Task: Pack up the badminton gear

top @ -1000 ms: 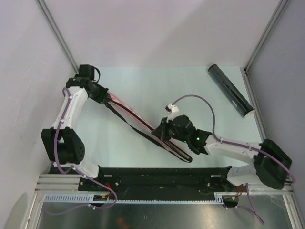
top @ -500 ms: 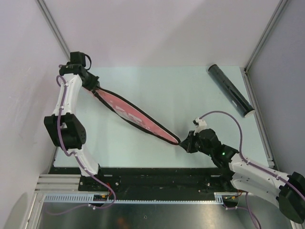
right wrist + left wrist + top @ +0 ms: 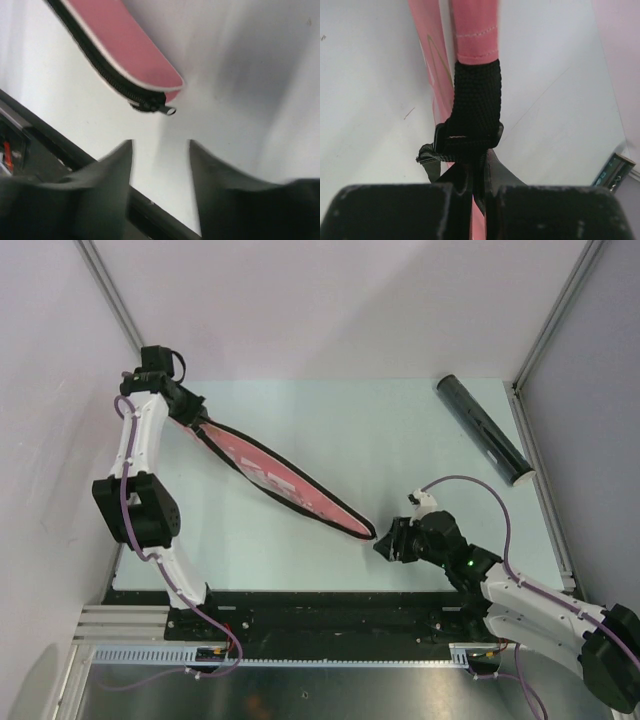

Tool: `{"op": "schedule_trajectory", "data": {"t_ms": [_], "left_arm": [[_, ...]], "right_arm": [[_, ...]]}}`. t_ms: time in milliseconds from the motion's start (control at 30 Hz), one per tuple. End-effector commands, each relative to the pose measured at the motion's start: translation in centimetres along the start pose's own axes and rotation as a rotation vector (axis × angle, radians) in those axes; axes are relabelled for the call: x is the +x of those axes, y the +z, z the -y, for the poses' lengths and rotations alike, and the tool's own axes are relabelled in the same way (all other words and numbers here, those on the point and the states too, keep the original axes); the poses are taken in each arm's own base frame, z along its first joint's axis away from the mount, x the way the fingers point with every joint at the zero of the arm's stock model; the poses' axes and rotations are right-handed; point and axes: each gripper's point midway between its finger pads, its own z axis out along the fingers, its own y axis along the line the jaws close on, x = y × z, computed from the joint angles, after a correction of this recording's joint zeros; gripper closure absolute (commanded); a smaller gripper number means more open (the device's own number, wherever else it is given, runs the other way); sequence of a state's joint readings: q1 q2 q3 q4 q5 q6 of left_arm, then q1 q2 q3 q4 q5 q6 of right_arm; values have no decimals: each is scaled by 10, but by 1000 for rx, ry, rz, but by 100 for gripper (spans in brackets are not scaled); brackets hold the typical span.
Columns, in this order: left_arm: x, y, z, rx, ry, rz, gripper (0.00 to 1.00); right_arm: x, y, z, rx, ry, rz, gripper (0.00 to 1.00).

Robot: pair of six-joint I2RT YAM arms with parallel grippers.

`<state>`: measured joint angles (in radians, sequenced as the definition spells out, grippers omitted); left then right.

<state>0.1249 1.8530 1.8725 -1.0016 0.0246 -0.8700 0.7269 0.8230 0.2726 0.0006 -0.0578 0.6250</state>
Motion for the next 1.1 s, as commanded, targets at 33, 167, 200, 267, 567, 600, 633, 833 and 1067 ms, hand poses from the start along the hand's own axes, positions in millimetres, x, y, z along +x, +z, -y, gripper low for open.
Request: {"op": "schedule_trajectory", "data": {"t_ms": [33, 167, 200, 267, 567, 600, 633, 833, 1067], "left_arm": [[1, 1, 26, 161, 131, -9, 100], [34, -8, 55, 363, 199, -70, 100], [41, -22, 65, 433, 220, -77, 100], [54, -27, 78, 507, 268, -97, 100], [133, -39, 129, 645, 390, -226, 100], [141, -41, 136, 664, 384, -233, 100], [159, -44, 146, 679, 364, -248, 100], [209, -44, 181, 724, 278, -283, 100], [235, -19, 204, 768, 181, -363, 100]], "right_arm": [[-35, -19, -45, -127, -161, 28, 29], [-39, -23, -79, -267, -208, 17, 19], [-36, -22, -88, -292, -218, 15, 18], [-37, -16, -89, -259, -238, 20, 15], [-92, -24, -54, 36, -293, 127, 4], [-97, -24, -47, 77, -296, 147, 4], [-98, -23, -45, 94, -306, 153, 3], [-106, -13, -21, 311, -471, 186, 2], [-123, -21, 36, 728, -548, 120, 34]]}}
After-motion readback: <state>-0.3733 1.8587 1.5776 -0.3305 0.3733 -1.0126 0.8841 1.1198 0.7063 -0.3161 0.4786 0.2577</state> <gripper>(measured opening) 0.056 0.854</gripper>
